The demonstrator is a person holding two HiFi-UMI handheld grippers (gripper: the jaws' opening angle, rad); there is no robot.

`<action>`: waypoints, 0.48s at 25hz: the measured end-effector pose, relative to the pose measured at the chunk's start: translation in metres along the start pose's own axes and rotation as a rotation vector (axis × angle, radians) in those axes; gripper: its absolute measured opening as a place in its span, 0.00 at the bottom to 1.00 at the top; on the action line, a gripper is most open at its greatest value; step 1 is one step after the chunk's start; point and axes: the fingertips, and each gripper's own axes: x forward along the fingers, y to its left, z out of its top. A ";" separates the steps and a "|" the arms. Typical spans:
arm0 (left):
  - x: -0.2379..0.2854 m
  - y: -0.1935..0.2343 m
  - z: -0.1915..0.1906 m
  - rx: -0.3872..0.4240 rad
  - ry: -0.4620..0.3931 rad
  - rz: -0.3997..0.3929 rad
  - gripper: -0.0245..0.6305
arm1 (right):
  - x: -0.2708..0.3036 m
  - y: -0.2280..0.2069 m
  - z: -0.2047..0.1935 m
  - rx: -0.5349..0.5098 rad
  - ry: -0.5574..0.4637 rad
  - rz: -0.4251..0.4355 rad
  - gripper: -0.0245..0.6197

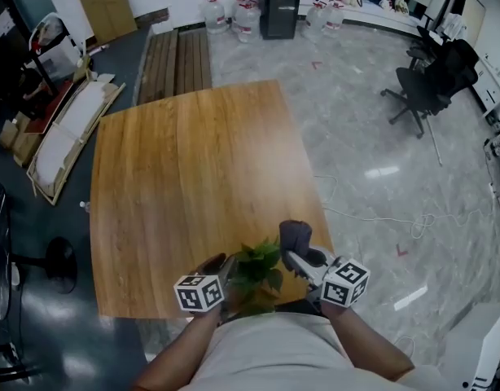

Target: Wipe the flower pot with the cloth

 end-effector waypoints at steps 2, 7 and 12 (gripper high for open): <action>-0.014 -0.009 0.020 0.027 -0.046 -0.014 0.21 | 0.000 0.015 0.019 -0.040 -0.024 0.021 0.14; -0.059 -0.049 0.079 0.134 -0.188 -0.054 0.21 | -0.016 0.055 0.079 -0.123 -0.107 0.069 0.14; -0.115 -0.108 0.149 0.278 -0.368 -0.105 0.21 | -0.039 0.100 0.146 -0.217 -0.210 0.113 0.14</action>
